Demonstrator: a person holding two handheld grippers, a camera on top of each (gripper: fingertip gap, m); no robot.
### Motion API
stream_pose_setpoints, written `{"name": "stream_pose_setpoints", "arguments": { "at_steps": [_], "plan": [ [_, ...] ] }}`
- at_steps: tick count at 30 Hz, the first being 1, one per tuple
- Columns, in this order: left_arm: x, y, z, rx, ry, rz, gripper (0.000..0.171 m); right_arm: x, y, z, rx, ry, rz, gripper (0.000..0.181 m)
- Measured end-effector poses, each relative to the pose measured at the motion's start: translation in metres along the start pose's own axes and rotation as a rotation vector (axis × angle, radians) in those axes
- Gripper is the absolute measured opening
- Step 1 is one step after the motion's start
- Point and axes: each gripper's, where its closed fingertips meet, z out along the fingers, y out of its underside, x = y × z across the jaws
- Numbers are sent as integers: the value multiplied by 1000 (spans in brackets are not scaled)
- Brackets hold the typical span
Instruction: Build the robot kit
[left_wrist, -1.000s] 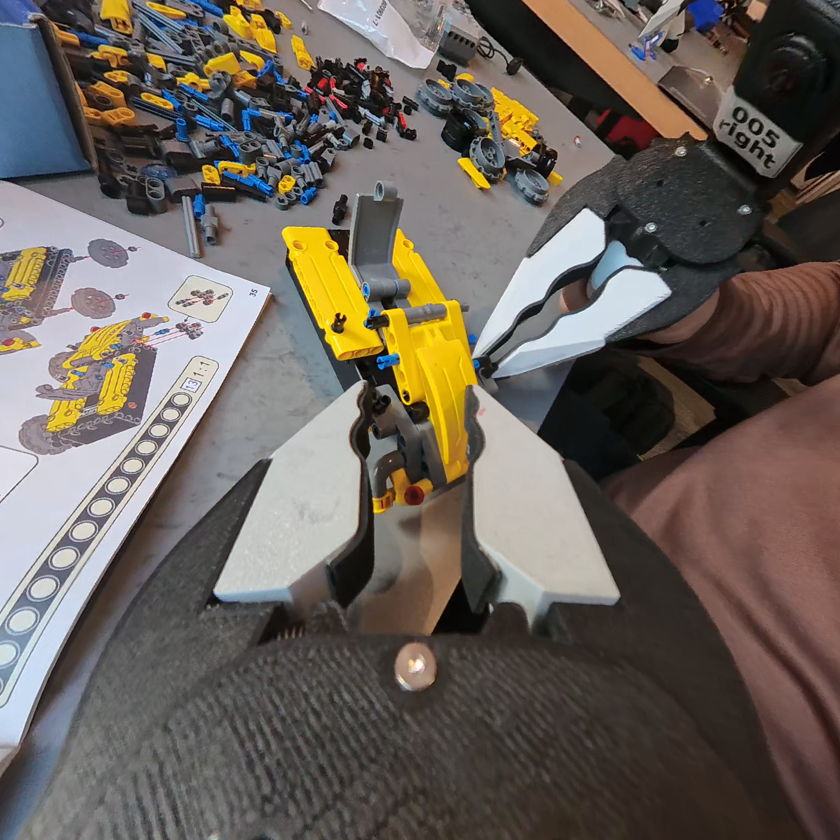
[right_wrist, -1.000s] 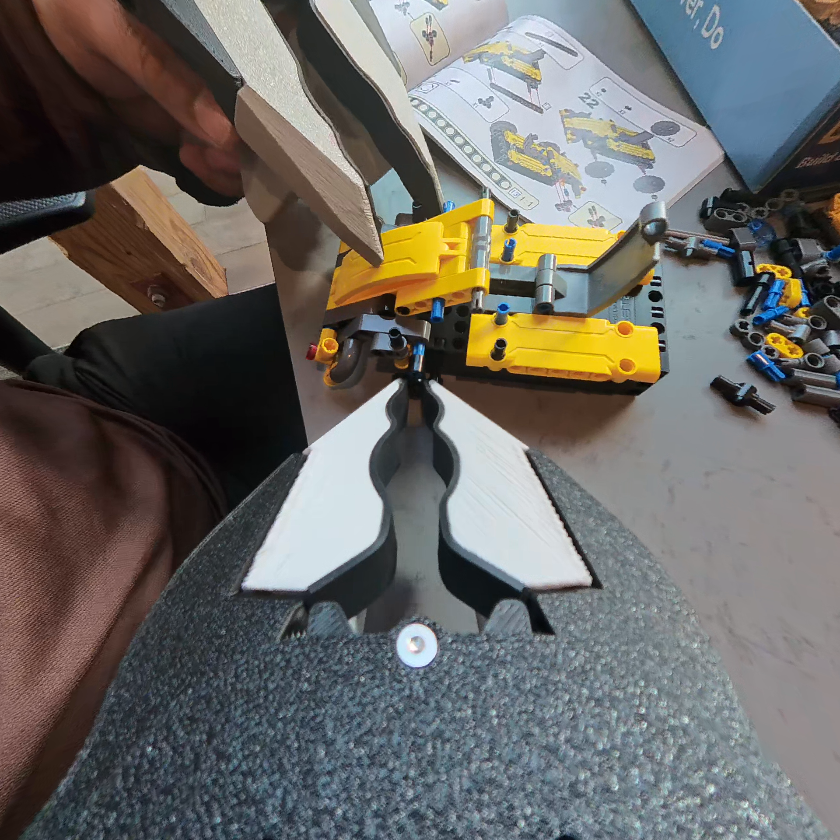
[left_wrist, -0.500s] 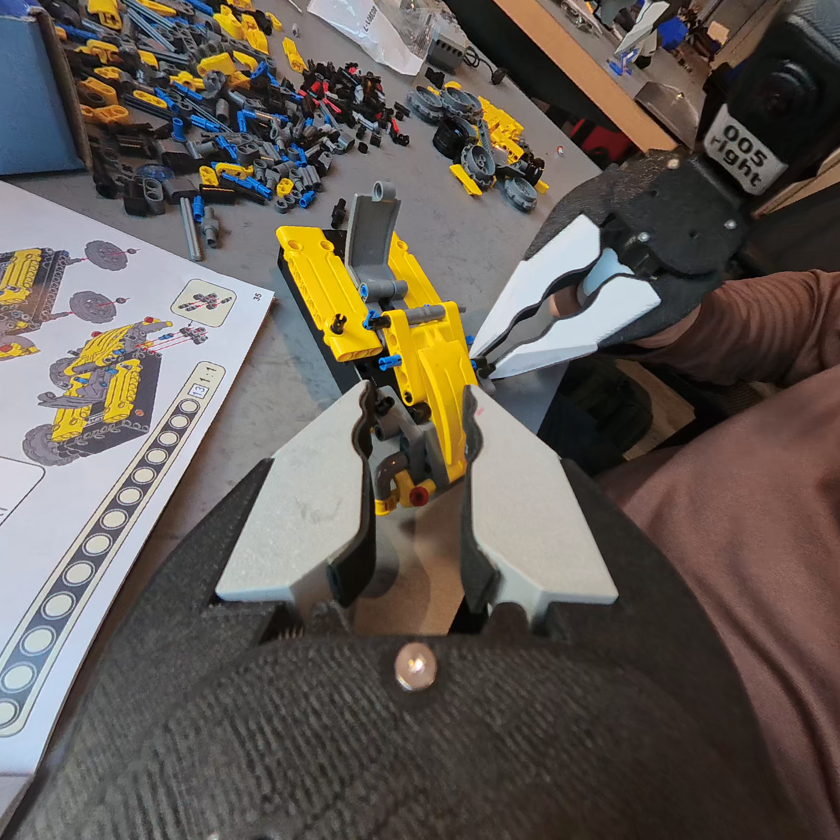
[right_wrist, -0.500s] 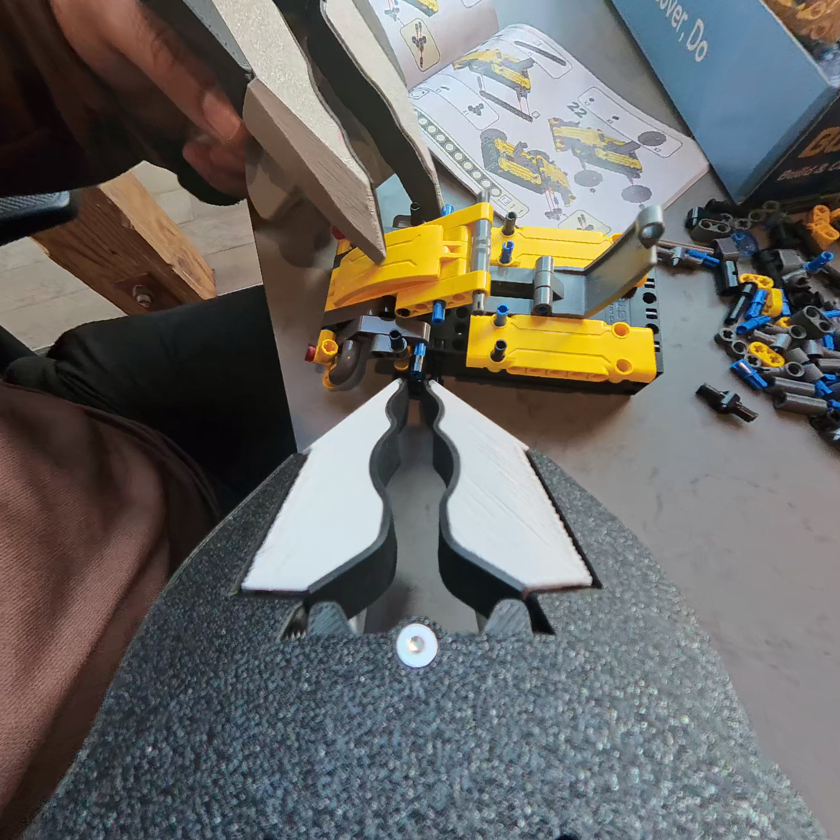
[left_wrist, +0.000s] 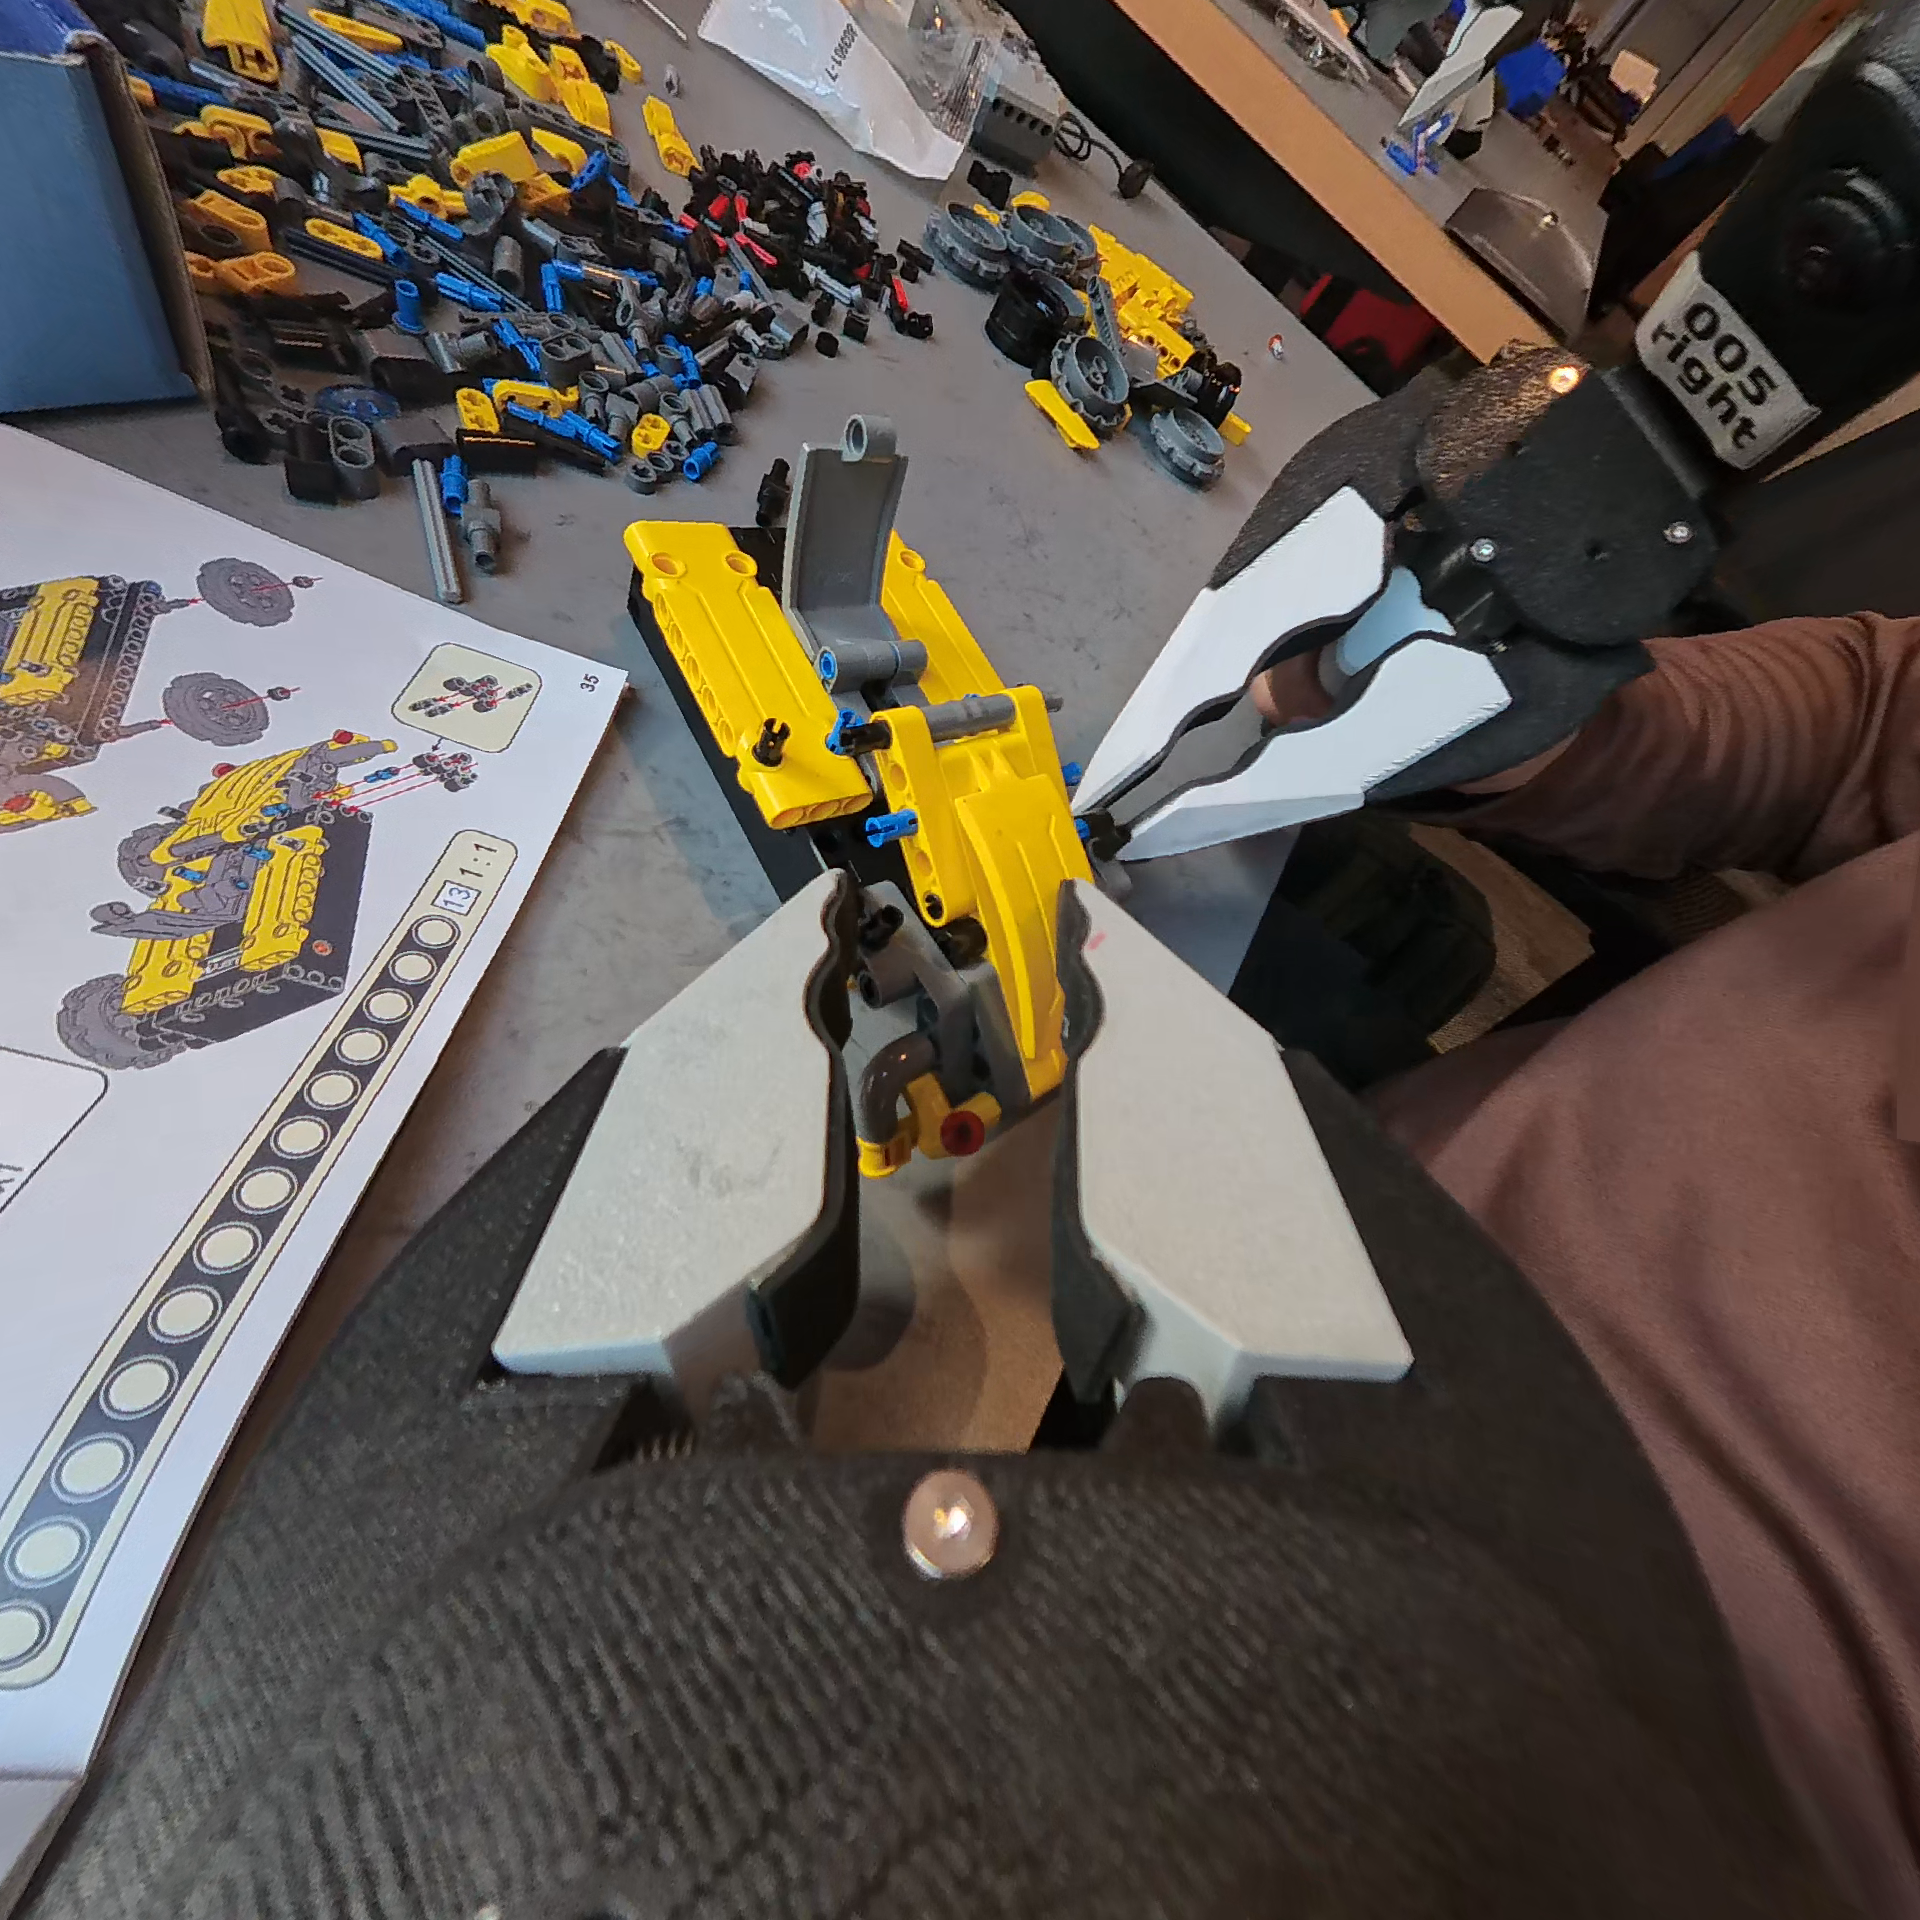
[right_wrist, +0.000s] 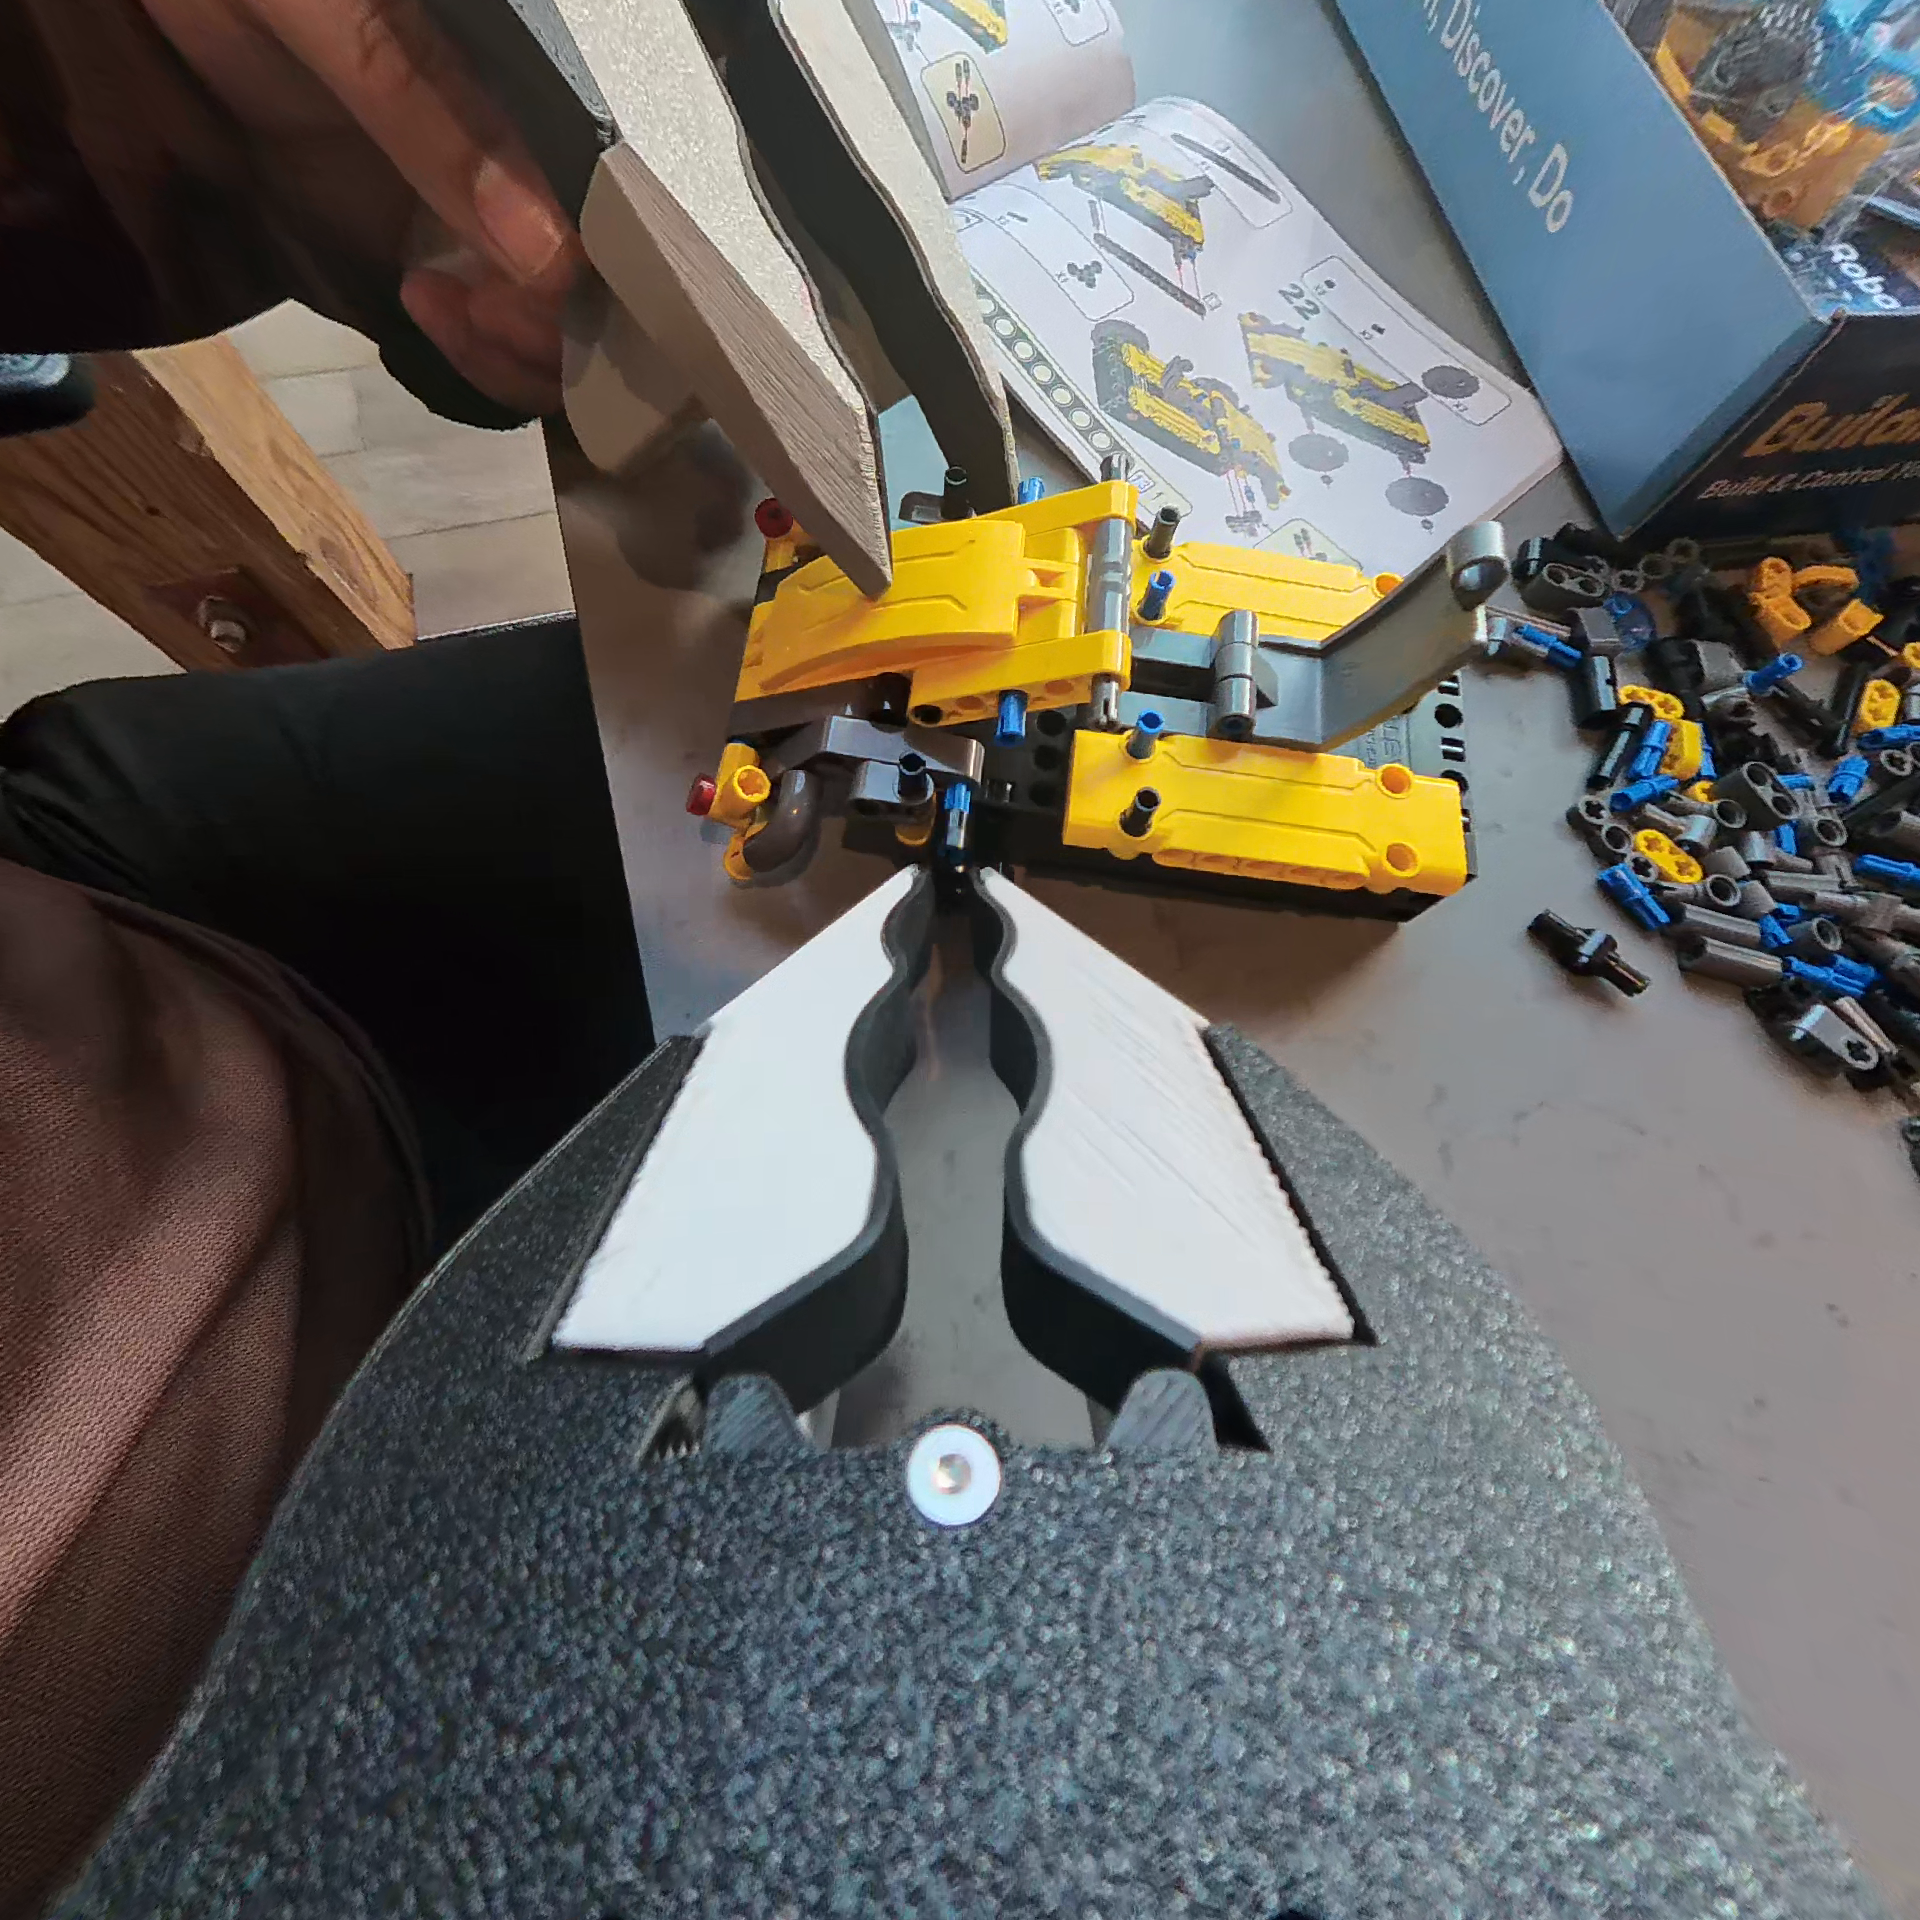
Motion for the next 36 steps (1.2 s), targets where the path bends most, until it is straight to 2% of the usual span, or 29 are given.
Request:
{"name": "stream_pose_setpoints", "arguments": {
  "at_steps": [16,25,31,36],
  "plan": [
    [0,-1,2,2,10,-19,36,-1,1,1,-4,-30,-1,2],
    [-1,-2,2,3,25,-39,35,0,0,1,-3,-165,159,2],
    [-2,-2,3,3,28,-48,35,-1,0,2,-13,-219,73,3],
    [-1,-2,4,-7,23,-34,36,-1,1,0,-17,-203,-8,3]
  ]
}}
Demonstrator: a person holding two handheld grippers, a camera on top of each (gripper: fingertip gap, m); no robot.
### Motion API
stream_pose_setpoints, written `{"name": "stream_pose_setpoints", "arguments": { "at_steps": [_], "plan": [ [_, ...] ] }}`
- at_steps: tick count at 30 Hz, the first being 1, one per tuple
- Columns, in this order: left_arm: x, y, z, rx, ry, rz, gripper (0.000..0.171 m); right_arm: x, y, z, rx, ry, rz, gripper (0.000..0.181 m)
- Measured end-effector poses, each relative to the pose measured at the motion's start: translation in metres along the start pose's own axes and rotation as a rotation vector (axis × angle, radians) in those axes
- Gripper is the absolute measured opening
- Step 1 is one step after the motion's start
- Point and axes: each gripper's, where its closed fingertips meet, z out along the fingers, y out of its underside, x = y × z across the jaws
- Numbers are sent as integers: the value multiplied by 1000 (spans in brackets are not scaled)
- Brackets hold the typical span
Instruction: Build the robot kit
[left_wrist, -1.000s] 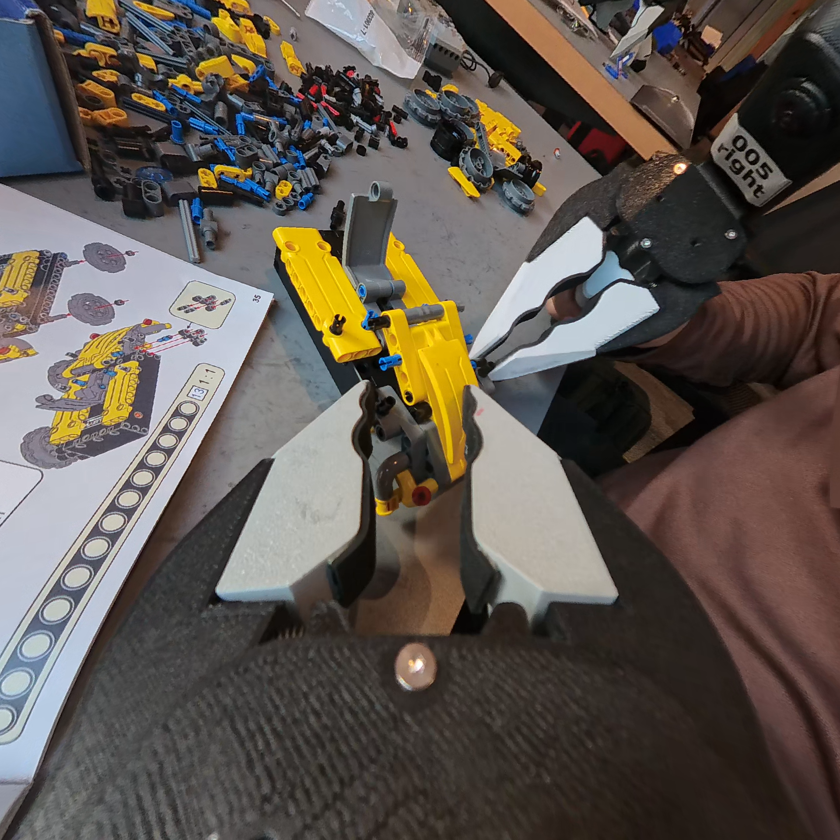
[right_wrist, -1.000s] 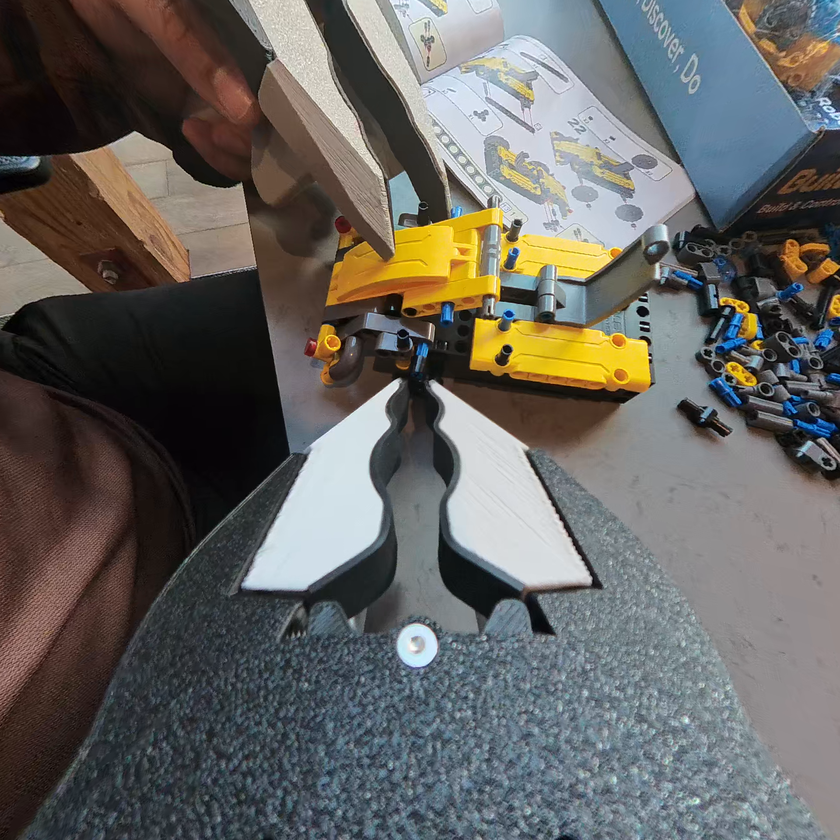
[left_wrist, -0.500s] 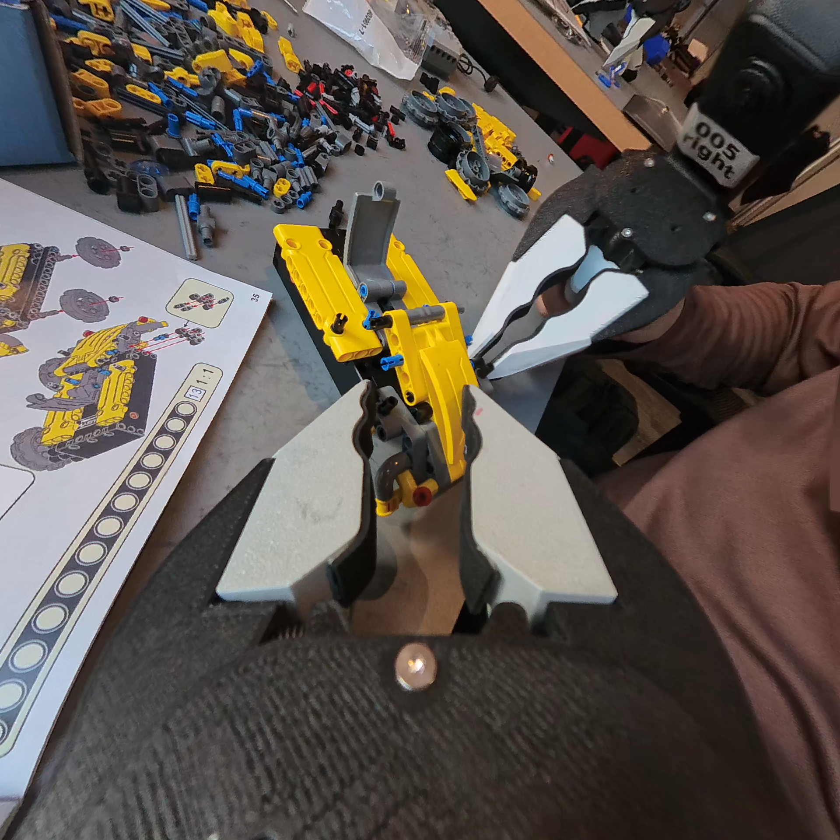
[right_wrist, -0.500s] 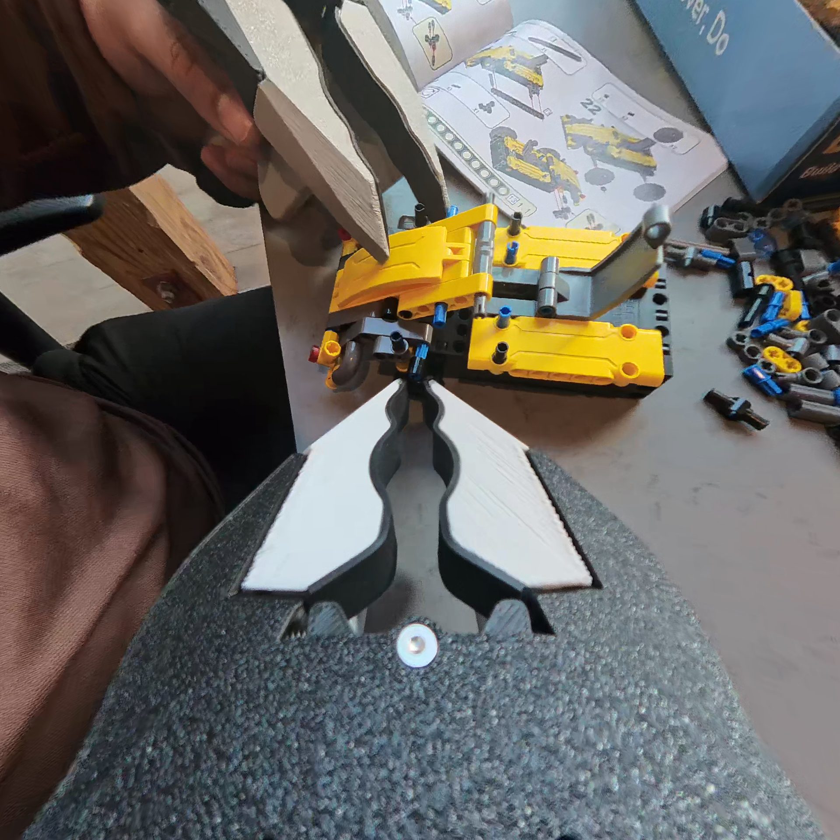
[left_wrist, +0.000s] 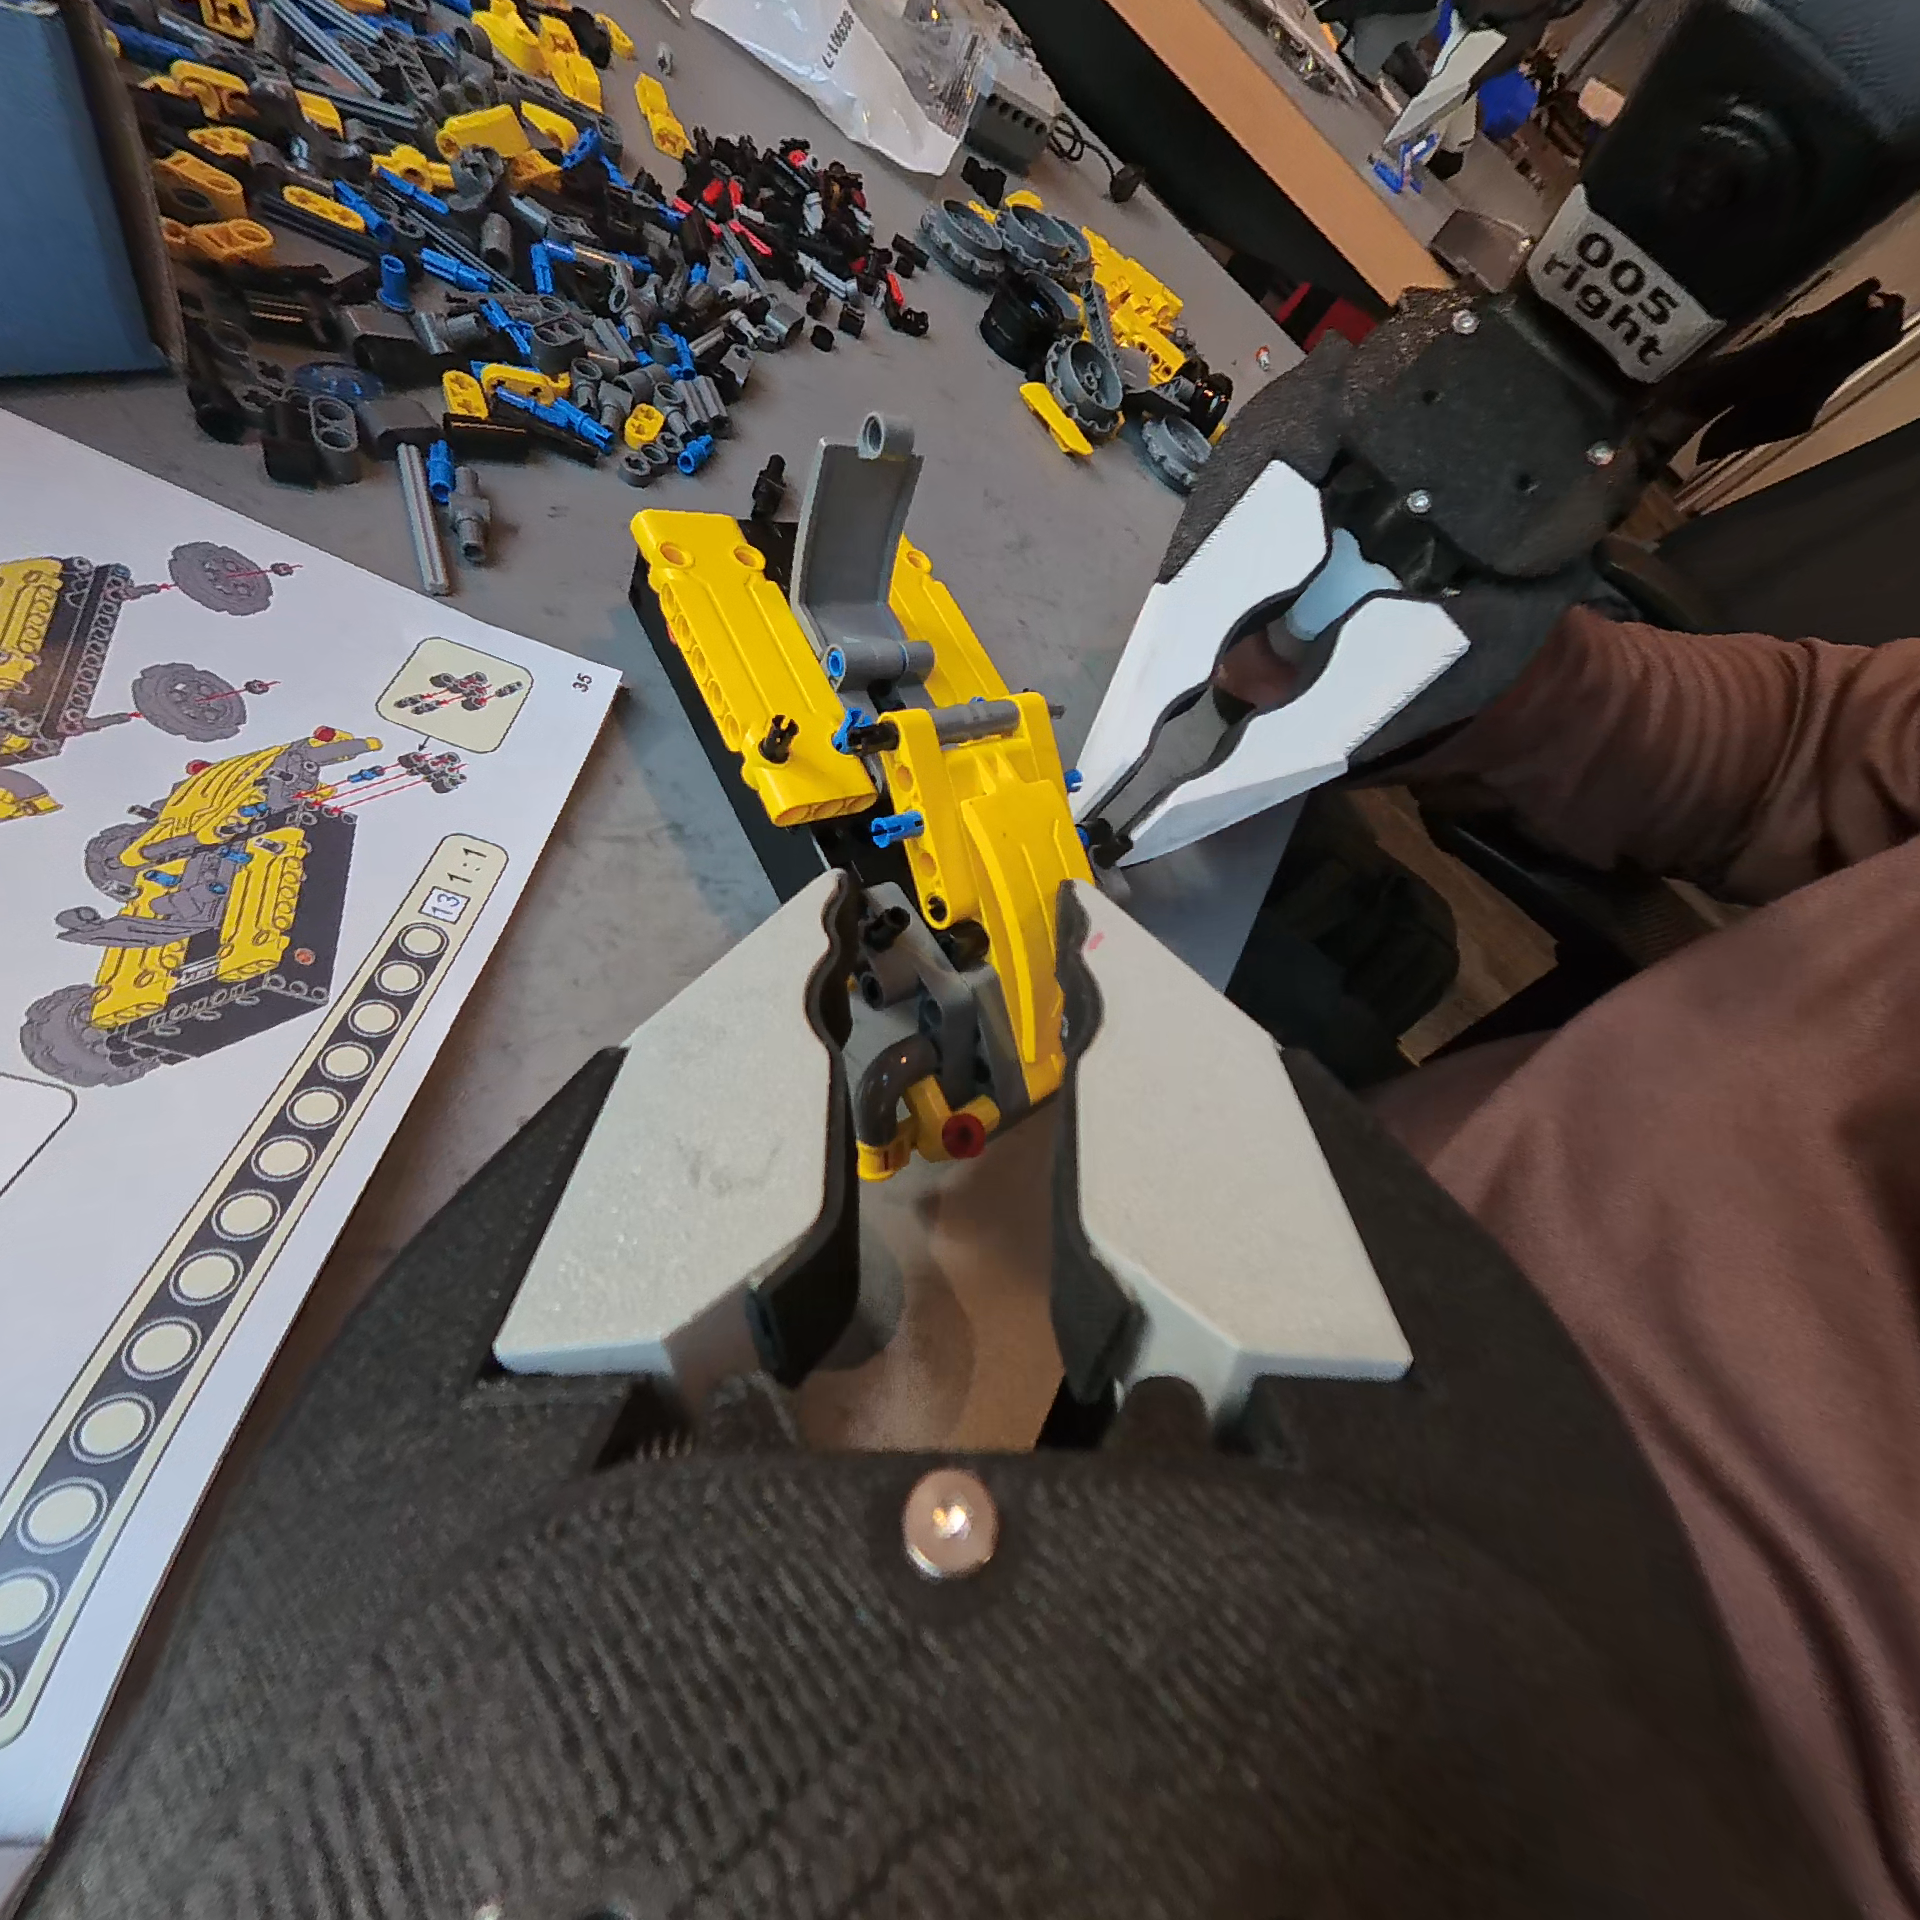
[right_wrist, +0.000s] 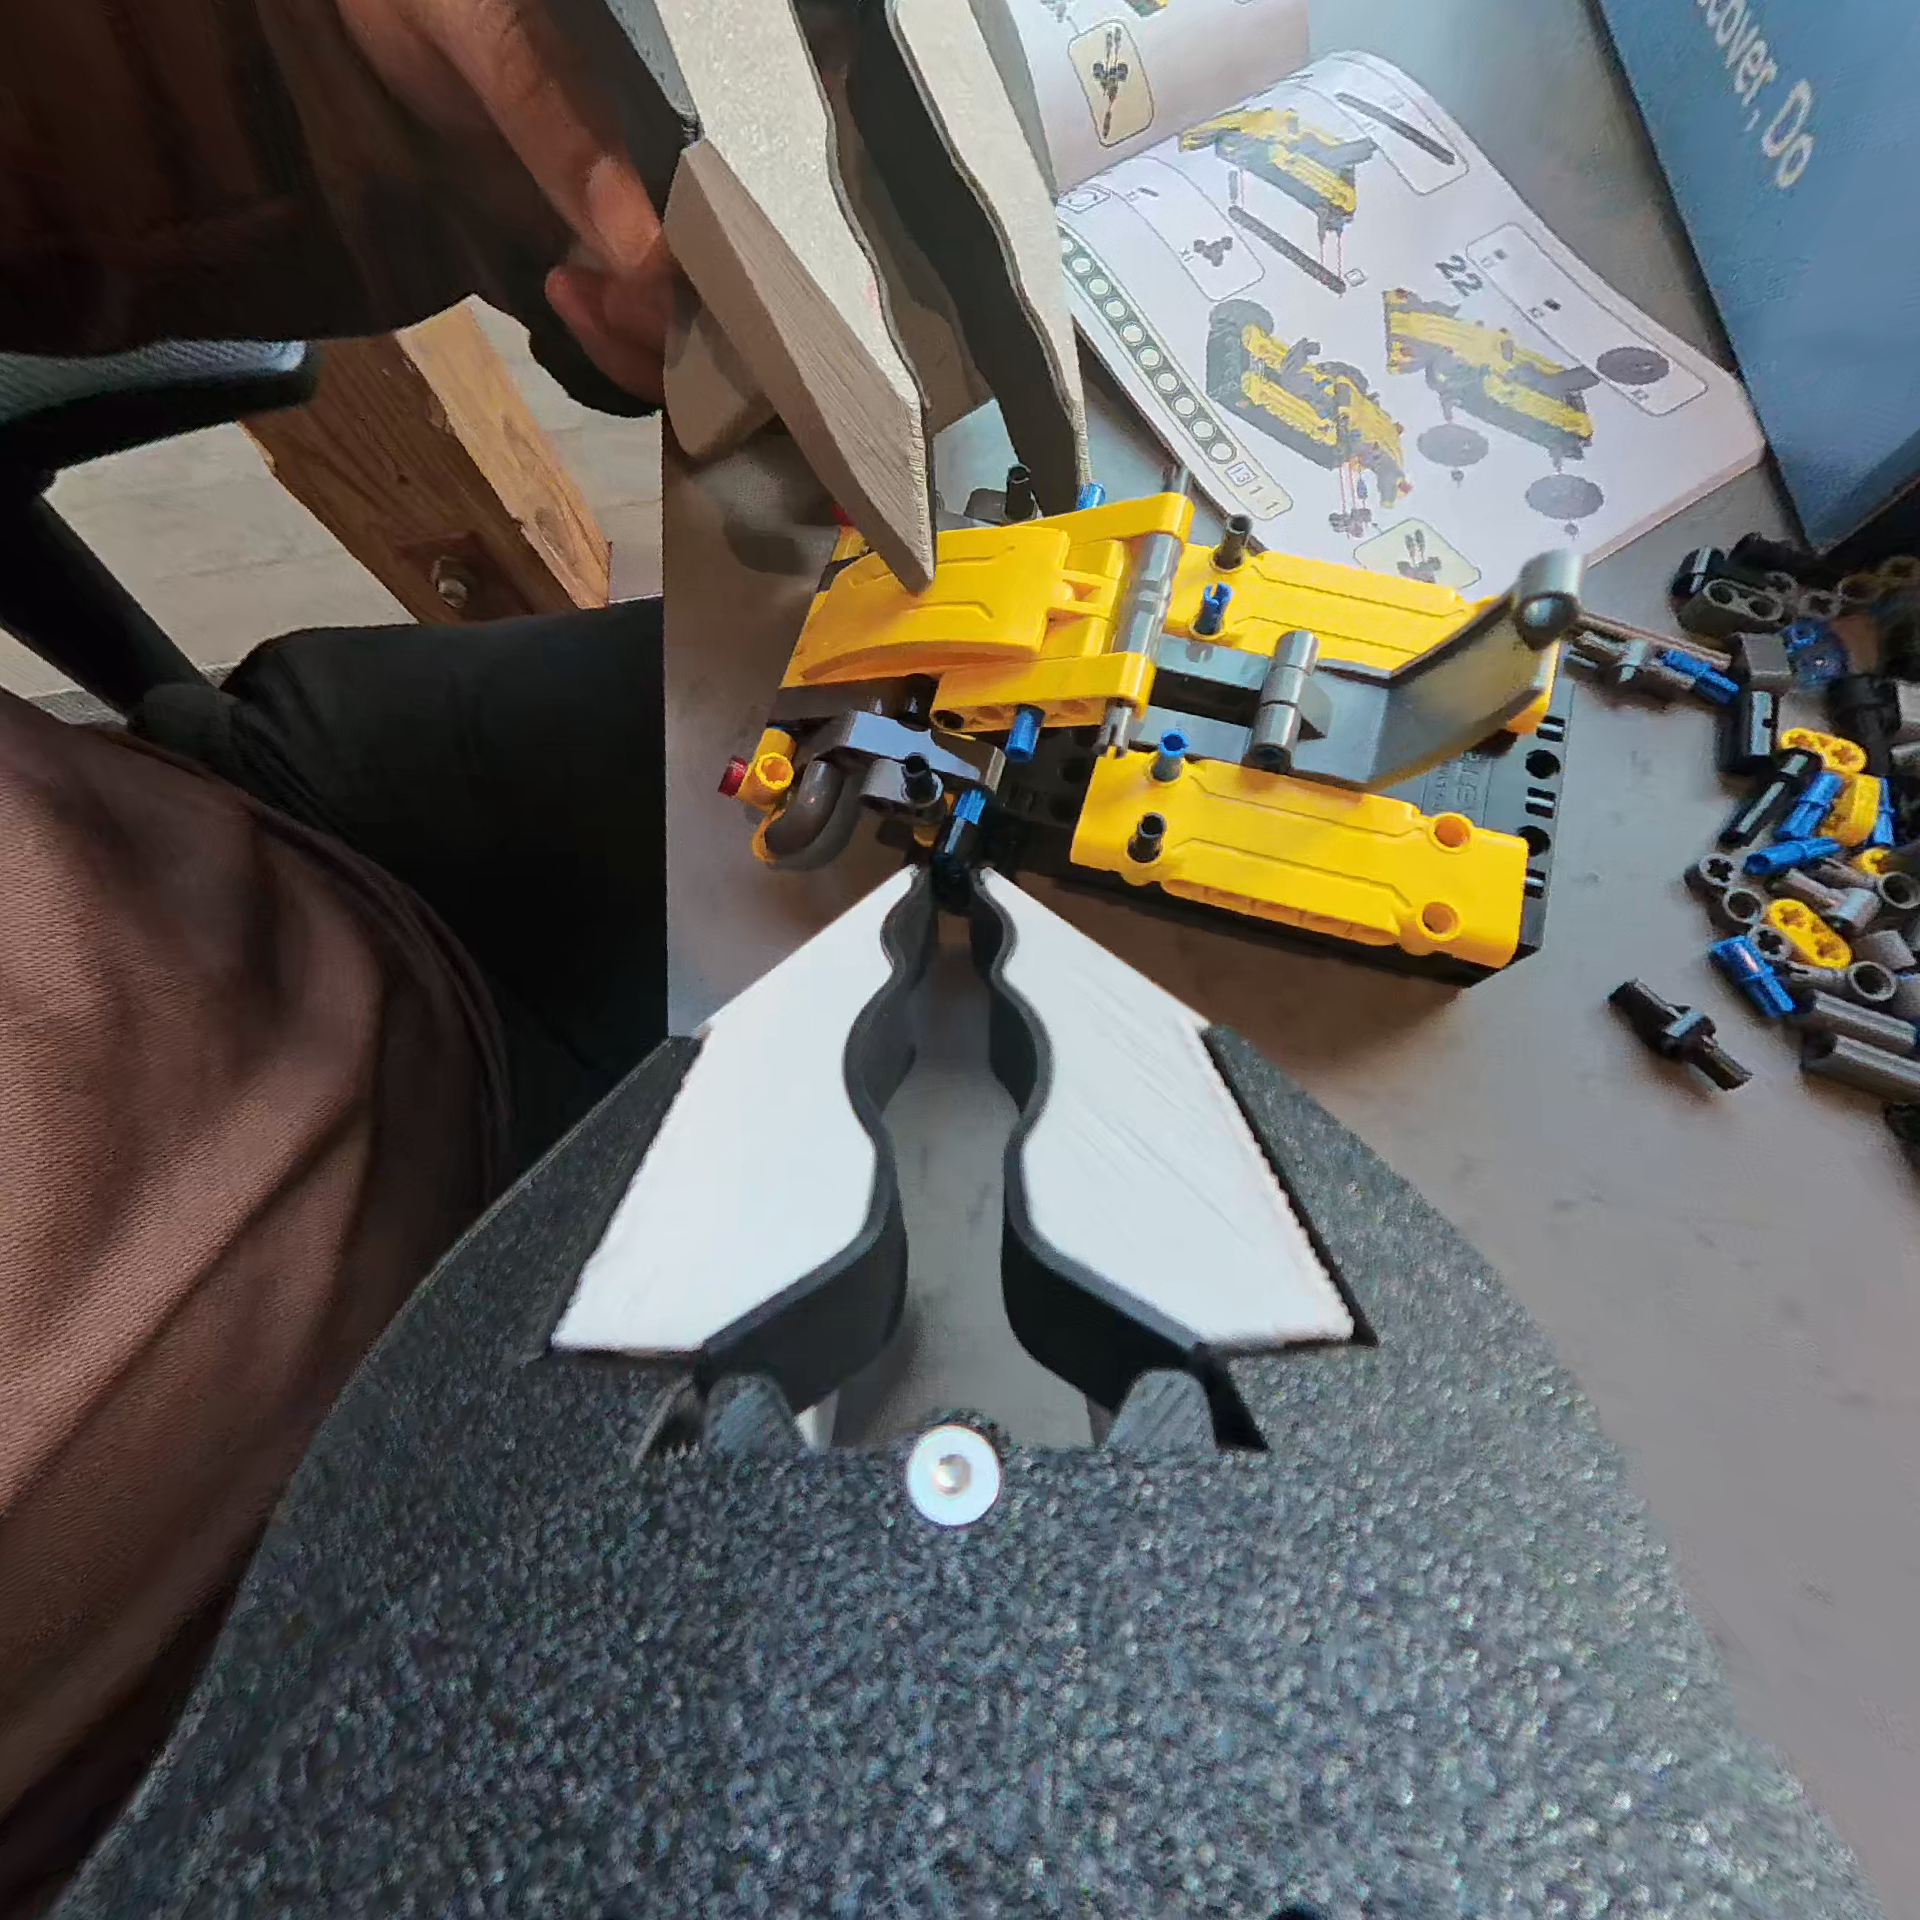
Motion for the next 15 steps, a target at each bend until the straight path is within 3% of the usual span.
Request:
{"name": "stream_pose_setpoints", "arguments": {
  "at_steps": [8,12,15],
  "plan": [
    [4,-14,-9,-1,-112,37,44,0,0,1,3,-3,-2,3],
    [6,2,-2,-107,-148,50,51,0,-1,1,9,3,-6,3],
    [4,1,0,-101,-145,40,50,1,-2,0,20,9,0,3]
  ]
}}
